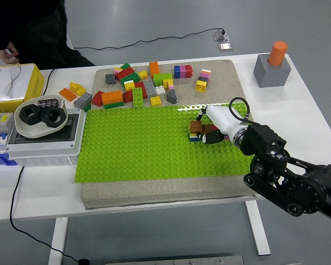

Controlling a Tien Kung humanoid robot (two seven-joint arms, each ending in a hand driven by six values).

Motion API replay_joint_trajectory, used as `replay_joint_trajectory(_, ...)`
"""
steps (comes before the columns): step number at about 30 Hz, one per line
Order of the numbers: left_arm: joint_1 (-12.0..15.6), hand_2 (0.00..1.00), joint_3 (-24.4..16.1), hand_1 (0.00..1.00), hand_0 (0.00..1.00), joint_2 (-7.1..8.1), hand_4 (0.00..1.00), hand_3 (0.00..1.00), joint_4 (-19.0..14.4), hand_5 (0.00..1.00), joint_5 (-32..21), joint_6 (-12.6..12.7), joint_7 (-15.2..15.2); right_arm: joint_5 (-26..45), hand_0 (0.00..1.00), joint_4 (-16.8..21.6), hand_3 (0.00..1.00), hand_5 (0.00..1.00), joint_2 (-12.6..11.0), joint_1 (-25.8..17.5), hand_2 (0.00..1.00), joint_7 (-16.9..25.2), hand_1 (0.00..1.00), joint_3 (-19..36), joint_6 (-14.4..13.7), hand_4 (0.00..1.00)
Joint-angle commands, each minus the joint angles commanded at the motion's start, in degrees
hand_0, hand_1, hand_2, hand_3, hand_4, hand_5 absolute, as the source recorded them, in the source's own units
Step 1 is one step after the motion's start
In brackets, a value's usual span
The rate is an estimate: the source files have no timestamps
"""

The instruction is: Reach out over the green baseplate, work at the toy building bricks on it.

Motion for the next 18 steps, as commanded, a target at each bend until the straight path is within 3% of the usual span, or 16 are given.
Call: replay_joint_trajectory(18,-0.1,0.681,-0.1,0.708,0.757,0.0,0.541,0.523,0.0,0.323,0.0,0.1,-0.2,0.0,0.799,-0.1,0.653,0.129,0.1,0.2,0.842,0.1,0.805,-0.1,-0.1,0.656)
